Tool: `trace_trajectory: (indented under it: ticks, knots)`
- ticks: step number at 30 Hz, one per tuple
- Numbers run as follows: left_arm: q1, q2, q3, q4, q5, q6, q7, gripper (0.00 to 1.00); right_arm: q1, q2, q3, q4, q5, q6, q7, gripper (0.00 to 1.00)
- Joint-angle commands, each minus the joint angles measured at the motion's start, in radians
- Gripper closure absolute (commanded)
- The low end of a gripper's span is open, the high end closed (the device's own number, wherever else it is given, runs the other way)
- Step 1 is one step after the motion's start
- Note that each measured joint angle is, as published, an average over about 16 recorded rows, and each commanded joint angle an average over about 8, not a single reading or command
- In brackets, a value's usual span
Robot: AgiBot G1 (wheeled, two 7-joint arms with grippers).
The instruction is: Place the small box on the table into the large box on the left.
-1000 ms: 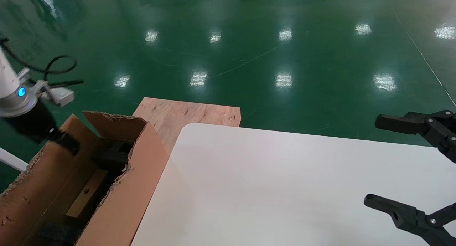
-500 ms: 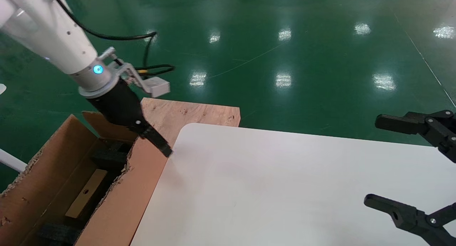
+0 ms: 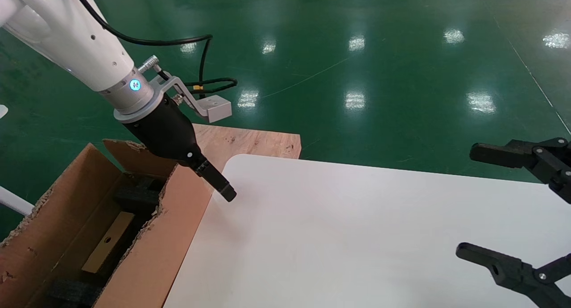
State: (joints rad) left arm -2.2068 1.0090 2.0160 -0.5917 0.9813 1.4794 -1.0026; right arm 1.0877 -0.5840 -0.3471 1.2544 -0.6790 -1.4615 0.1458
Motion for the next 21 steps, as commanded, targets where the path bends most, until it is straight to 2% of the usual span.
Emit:
trace_trajectory:
  ticks: [1, 5, 21]
  knots:
    - [0.002, 0.0, 0.004, 0.013, 0.005, 0.0, 0.002, 0.0, 0.0, 0.0, 0.0, 0.0, 0.0, 0.0, 0.0, 0.0]
    - [0.057, -0.019, -0.082, -0.025, -0.008, 0.001, 0.042, 0.0, 0.0, 0.0, 0.0, 0.0, 0.0, 0.0, 0.0, 0.0]
    - [0.364, -0.127, -0.555, -0.215, -0.078, 0.005, 0.263, 0.0, 0.0, 0.0, 0.0, 0.0, 0.0, 0.0, 0.0, 0.0]
